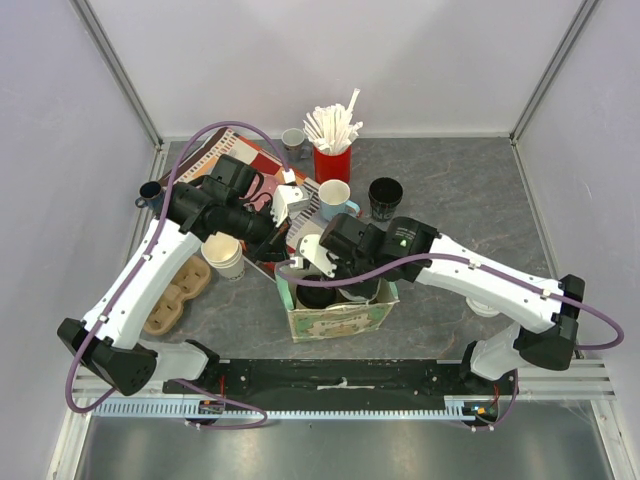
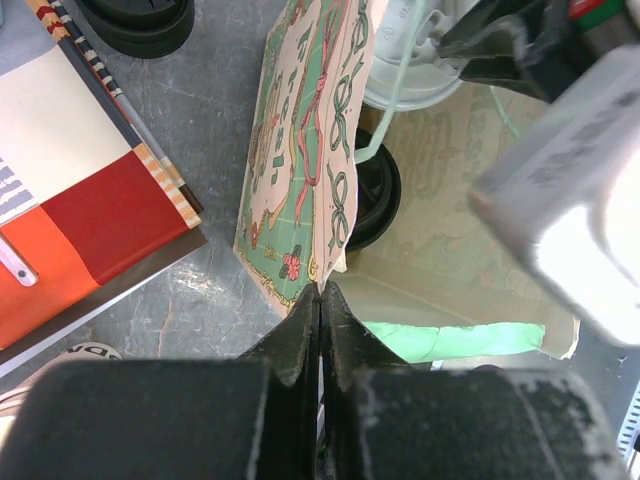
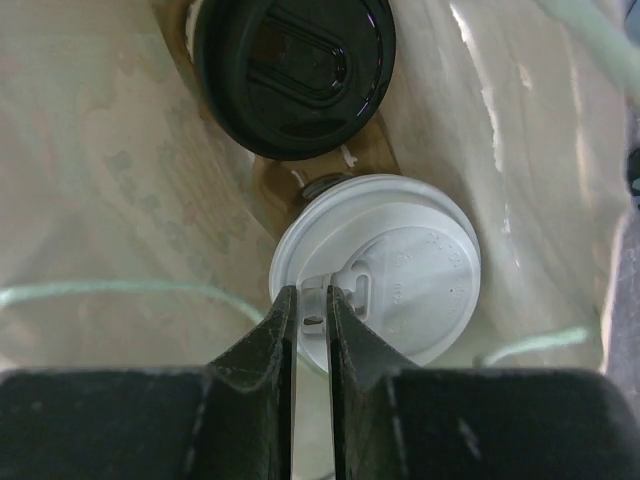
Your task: Pack the takeout coffee
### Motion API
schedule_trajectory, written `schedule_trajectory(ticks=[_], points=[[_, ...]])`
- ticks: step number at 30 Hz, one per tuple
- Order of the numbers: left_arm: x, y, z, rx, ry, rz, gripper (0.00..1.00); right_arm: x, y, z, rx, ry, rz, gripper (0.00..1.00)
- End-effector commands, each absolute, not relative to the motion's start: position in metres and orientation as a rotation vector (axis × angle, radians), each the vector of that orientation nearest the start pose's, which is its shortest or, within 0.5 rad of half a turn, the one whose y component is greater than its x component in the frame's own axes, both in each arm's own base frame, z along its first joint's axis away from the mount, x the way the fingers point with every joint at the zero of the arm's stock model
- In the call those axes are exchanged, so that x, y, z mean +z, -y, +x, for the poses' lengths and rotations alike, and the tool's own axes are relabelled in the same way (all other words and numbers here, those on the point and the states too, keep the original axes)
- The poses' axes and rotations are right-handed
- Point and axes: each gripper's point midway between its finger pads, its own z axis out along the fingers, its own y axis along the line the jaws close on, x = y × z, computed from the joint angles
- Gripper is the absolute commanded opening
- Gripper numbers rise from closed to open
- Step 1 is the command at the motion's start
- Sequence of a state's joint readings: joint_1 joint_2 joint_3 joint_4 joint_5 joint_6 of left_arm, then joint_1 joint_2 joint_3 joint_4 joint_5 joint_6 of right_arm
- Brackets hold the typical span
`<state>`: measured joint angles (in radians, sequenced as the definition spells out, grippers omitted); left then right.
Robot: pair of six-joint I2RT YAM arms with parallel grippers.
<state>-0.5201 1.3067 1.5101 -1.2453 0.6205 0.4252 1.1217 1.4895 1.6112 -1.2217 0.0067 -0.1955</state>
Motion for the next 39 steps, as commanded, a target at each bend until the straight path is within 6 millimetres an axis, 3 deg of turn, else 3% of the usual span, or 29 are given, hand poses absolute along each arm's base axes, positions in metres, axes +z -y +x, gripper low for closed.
schedule_trajectory(ticks=[1, 12, 18, 22, 29, 32, 39], points=[[0.276, 0.211, 0.191, -0.826, -2.07, 1.343, 0.02, 0.222, -0.286, 0.155, 0.271, -2.049, -1.635, 0.04], [0.279, 0.214, 0.195, -0.831, -2.055, 1.349, 0.02, 0.178, -0.295, 0.136, 0.425, -2.046, -1.761, 0.05], [0.279, 0.214, 0.195, -0.828, -2.05, 1.349, 0.02, 0.167, -0.292, 0.139, 0.477, -2.098, -1.709, 0.07], [0.28, 0.214, 0.195, -0.83, -2.049, 1.348, 0.02, 0.173, -0.291, 0.143, 0.484, -2.104, -1.671, 0.15], [0.28, 0.214, 0.195, -0.832, -2.048, 1.35, 0.02, 0.191, -0.291, 0.143, 0.498, -2.1, -1.635, 0.41], [0.28, 0.214, 0.194, -0.831, -2.049, 1.353, 0.02, 0.208, -0.294, 0.144, 0.517, -2.077, -1.605, 0.48], [0.28, 0.215, 0.195, -0.834, -2.046, 1.36, 0.02, 0.234, -0.296, 0.145, 0.537, -2.027, -1.581, 0.54]])
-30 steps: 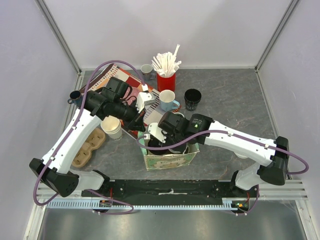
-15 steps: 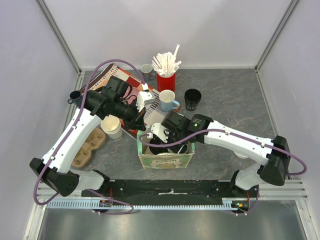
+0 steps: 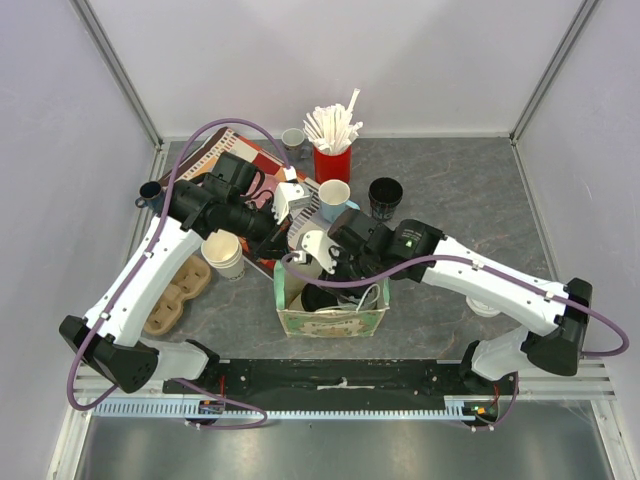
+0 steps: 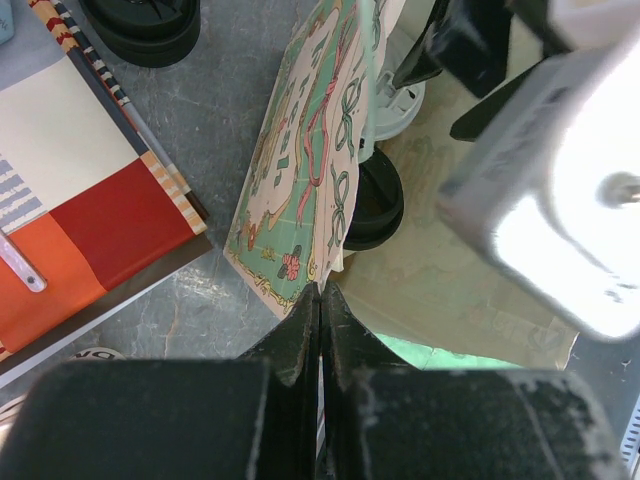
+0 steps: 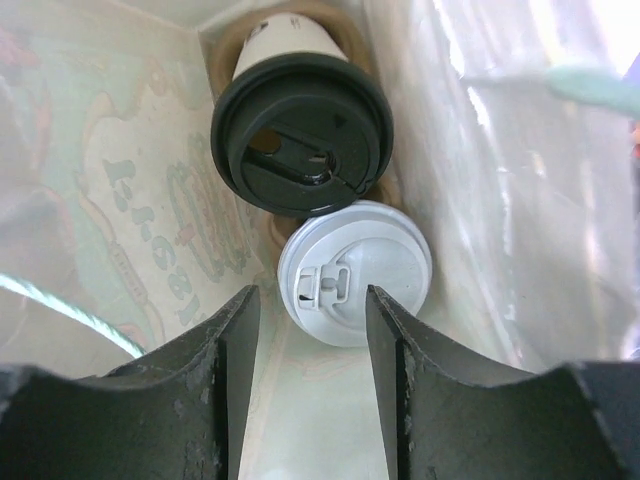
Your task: Pack the takeout coffee
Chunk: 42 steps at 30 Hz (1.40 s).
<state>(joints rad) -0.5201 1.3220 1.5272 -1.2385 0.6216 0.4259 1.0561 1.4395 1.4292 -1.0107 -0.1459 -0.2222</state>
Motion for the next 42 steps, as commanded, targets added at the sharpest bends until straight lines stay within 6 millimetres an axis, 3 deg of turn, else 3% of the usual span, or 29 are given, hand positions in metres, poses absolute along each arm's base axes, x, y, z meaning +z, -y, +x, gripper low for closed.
schedule_trajectory(ticks=[1, 16, 33, 42], points=[[0.28, 0.215, 0.195, -0.834, -2.048, 1.357, 0.02, 0.238, -0.295, 0.145, 0.54, -2.024, -1.578, 0.55], [0.277, 0.214, 0.194, -0.836, -2.056, 1.361, 0.02, 0.298, -0.31, 0.158, 0.578, -1.918, -1.431, 0.69], [0.278, 0.214, 0.194, -0.834, -2.046, 1.368, 0.02, 0.372, -0.321, 0.178, 0.63, -1.779, -1.163, 0.75], [0.283, 0.213, 0.197, -0.811, -2.041, 1.354, 0.05, 0.429, -0.327, 0.189, 0.701, -1.666, -0.966, 0.81]])
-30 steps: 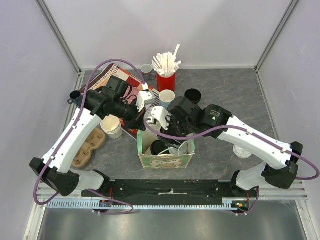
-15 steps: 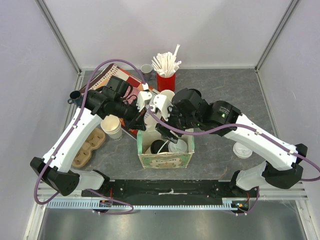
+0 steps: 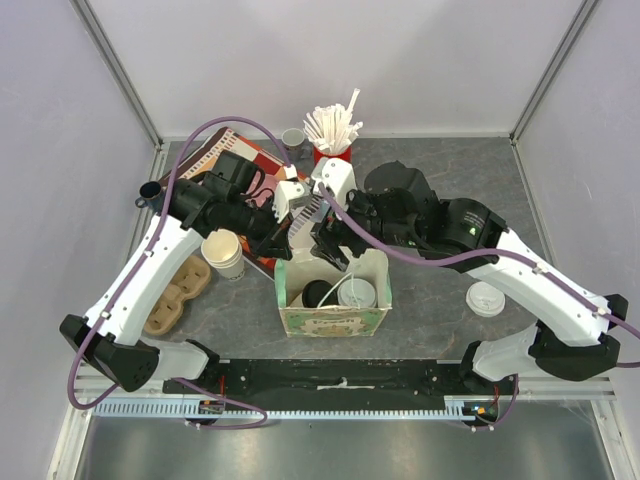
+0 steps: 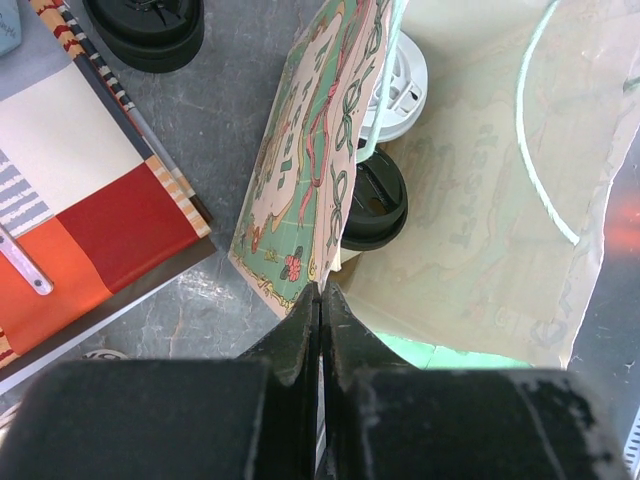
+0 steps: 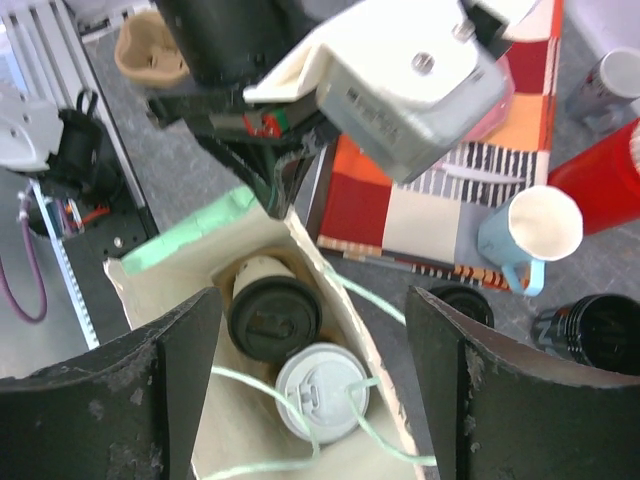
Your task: Pack the takeout coffee
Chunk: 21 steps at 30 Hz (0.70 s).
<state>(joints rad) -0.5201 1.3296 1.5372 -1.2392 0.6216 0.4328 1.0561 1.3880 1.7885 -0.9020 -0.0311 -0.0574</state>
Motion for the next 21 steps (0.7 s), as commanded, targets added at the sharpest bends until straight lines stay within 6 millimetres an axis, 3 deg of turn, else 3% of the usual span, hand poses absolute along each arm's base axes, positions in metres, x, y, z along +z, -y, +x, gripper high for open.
schedule_trajectory(ticks=[1, 6, 12, 21], points=[[0.284, 0.213, 0.196, -0.811, -2.041, 1.352, 0.06, 0.433, -0.328, 0.191, 0.704, -1.659, -0.948, 0.82], [0.285, 0.212, 0.195, -0.808, -2.037, 1.34, 0.17, 0.468, -0.329, 0.206, 0.756, -1.628, -0.817, 0.85], [0.289, 0.212, 0.195, -0.804, -2.024, 1.333, 0.29, 0.485, -0.328, 0.229, 0.788, -1.612, -0.729, 0.86], [0.299, 0.209, 0.199, -0.76, -1.995, 1.301, 0.57, 0.489, -0.309, 0.274, 0.79, -1.662, -0.542, 0.85]])
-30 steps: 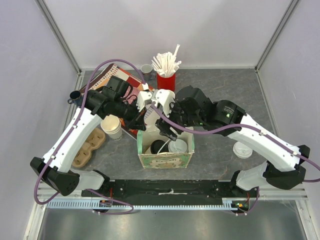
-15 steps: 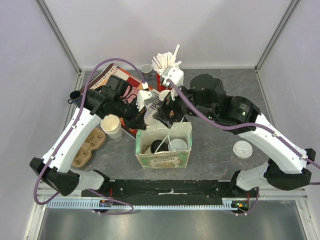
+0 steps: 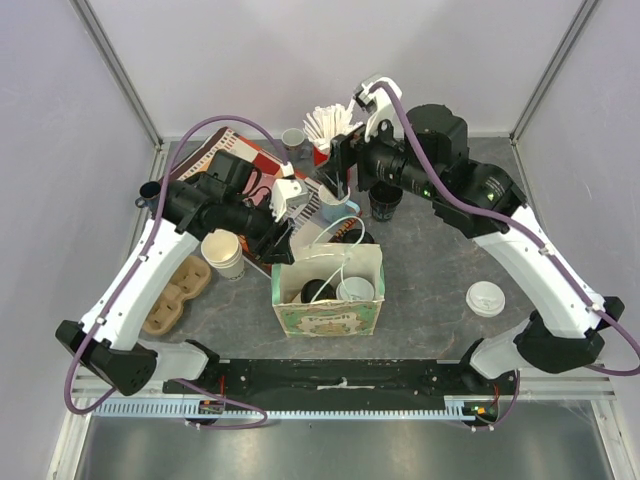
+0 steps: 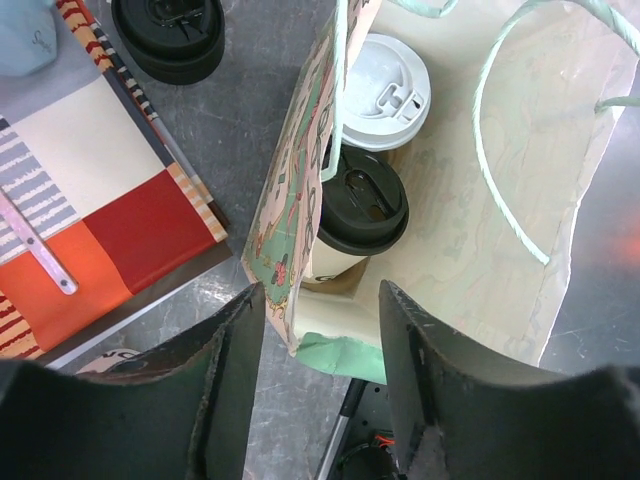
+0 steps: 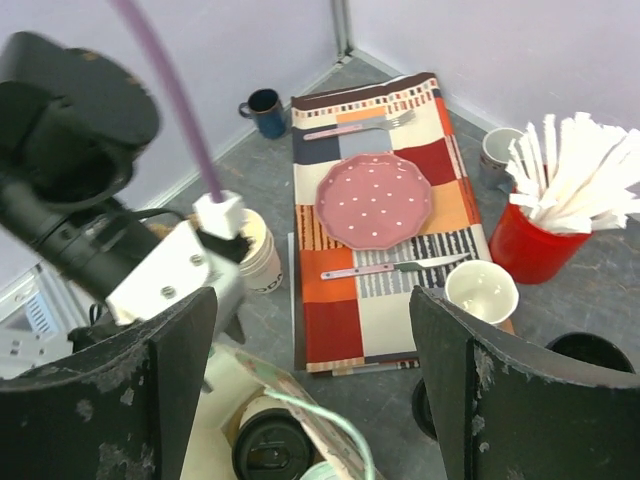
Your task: Pack the takeout coffee
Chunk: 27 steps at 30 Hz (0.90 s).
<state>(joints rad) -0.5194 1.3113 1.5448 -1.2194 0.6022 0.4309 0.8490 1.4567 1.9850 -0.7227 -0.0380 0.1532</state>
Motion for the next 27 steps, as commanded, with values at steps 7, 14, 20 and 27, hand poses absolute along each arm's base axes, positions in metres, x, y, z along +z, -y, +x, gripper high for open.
schedule_trajectory(ticks=[7, 14, 20, 27], points=[[0.31, 0.208, 0.204, -0.725, -1.973, 1.256, 0.69, 0.479, -0.284, 0.337, 0.627, -1.724, -0.312, 0.83], [0.331, 0.202, 0.22, -0.644, -1.944, 1.149, 0.75, 0.44, -0.27, 0.413, 0.474, -1.782, -0.199, 0.7], [0.363, 0.199, 0.23, -0.647, -1.902, 1.011, 0.77, 0.395, -0.258, 0.478, 0.461, -1.838, -0.048, 0.59], [0.367, 0.19, 0.254, -0.645, -1.961, 0.834, 0.77, 0.397, -0.237, 0.585, 0.577, -1.646, 0.166, 0.67]])
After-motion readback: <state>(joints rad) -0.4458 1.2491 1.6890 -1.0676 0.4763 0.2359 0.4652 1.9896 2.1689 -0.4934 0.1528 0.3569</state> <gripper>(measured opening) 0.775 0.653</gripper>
